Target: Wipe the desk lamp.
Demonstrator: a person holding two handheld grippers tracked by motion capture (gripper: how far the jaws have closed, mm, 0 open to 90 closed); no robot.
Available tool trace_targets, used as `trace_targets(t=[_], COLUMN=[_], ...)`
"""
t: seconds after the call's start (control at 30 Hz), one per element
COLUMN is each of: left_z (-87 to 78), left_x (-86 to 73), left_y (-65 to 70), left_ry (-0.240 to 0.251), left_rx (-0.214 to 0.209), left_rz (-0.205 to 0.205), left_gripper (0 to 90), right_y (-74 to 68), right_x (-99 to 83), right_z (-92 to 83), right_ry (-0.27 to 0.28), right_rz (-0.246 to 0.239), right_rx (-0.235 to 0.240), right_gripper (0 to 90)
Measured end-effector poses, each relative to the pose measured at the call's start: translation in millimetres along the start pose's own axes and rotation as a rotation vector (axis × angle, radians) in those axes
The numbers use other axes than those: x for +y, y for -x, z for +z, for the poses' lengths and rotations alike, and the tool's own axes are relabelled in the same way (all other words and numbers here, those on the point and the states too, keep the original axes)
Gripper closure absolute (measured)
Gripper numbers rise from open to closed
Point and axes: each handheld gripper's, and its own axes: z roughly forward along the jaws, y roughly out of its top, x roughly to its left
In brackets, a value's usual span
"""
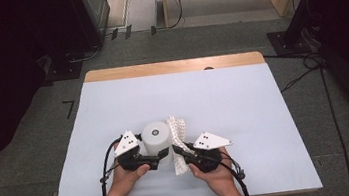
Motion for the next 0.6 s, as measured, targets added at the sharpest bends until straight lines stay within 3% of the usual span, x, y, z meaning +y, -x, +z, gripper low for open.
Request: trace_targets(t=[0.2, 0.37, 0.5, 0.53, 0.6], left_z=[-0.6, -7.7, -12.8, -13.5, -12.7], left_x=[0.1, 3.4, 4.3, 4.0, 3.7], left_y=[0.5, -3.5, -7.5, -8.0, -7.6], left_ry=[0.001, 0.058, 0.101, 0.115, 0.115], left_rx=[0.009, 0.001, 0.062, 0.106, 0.125], left_rz=[0.002, -0.035, -0.059, -0.051, -0.037], left_gripper=[8.7, 8.7, 8.7, 8.7, 8.7], right_y=[-2.9, 0.4, -3.3, -6.0, -6.5], right_x=[3.5, -3.6, -9.8, -11.0, -11.1], right_z=[-2.4, 3.6, 11.5, 13.9, 14.0], right_ry=[0.024, -0.013, -0.045, -0.061, -0.064], right_rz=[-0.016, 0.005, -0.001, -0.013, -0.015], right_rx=[0.02, 0.021, 0.039, 0.051, 0.05], right_gripper=[78.3, 78.3, 78.3, 78.2, 78.2])
